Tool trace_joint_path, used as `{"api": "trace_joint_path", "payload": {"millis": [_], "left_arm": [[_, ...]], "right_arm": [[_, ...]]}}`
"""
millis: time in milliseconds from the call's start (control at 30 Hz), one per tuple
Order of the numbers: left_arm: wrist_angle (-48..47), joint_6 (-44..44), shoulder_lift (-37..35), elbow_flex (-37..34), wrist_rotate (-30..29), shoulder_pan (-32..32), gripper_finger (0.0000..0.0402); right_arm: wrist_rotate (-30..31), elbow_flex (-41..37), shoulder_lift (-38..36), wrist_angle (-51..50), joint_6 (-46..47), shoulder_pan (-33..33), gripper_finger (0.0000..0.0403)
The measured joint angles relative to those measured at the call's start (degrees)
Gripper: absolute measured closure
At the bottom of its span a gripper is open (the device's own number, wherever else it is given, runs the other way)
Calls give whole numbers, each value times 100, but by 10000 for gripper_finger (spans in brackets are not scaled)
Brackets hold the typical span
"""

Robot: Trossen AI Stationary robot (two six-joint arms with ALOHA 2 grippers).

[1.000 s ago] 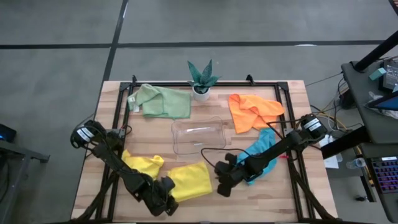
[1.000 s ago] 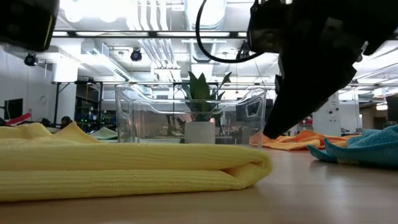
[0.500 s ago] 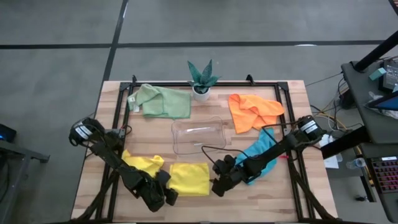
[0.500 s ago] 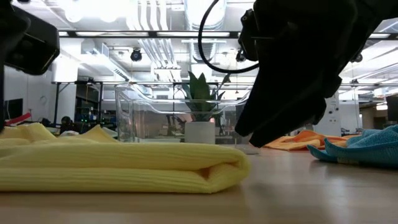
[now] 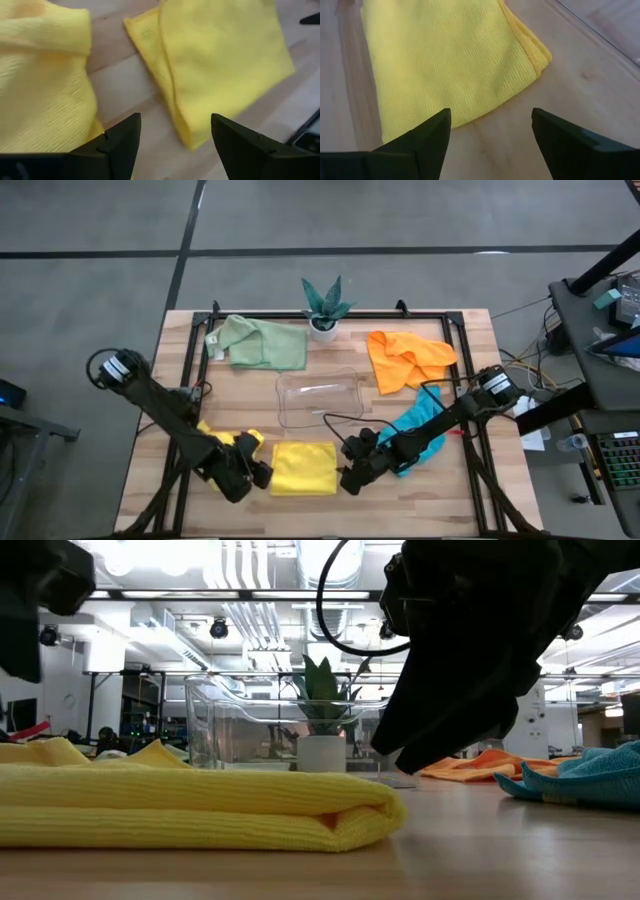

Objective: Fold microfiber towels
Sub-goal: Put the right folded yellow microfiber towel into the transparent bin

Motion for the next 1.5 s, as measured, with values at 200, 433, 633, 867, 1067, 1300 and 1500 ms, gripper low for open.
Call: {"api": "trace_joint_path", "payload": {"millis": [200, 433, 633, 867, 1067, 1300, 1500], "left_arm": [[918, 116, 338, -244, -136, 235, 176], [1212, 380, 644, -233, -110, 526, 176], [1273, 568, 848, -231, 3, 663, 176], [1413, 639, 1112, -227, 3, 677, 176], [1650, 862, 1162, -224, -267, 692, 178], [2227, 1386, 1251, -226, -428, 737, 236], [2254, 1529, 1401, -215, -442, 747, 320]], "right_arm": [[2, -153, 0, 212, 12, 0, 138], [-43, -500, 0, 913, 248, 0, 140], [-44, -619, 0, 1003, 407, 2, 146], [-48, -646, 0, 1060, 557, 26, 149], [-153, -654, 0, 1064, 673, 26, 149], [-155, -650, 0, 1216, 677, 39, 150], [-210, -648, 0, 1106, 647, 39, 151]]}}
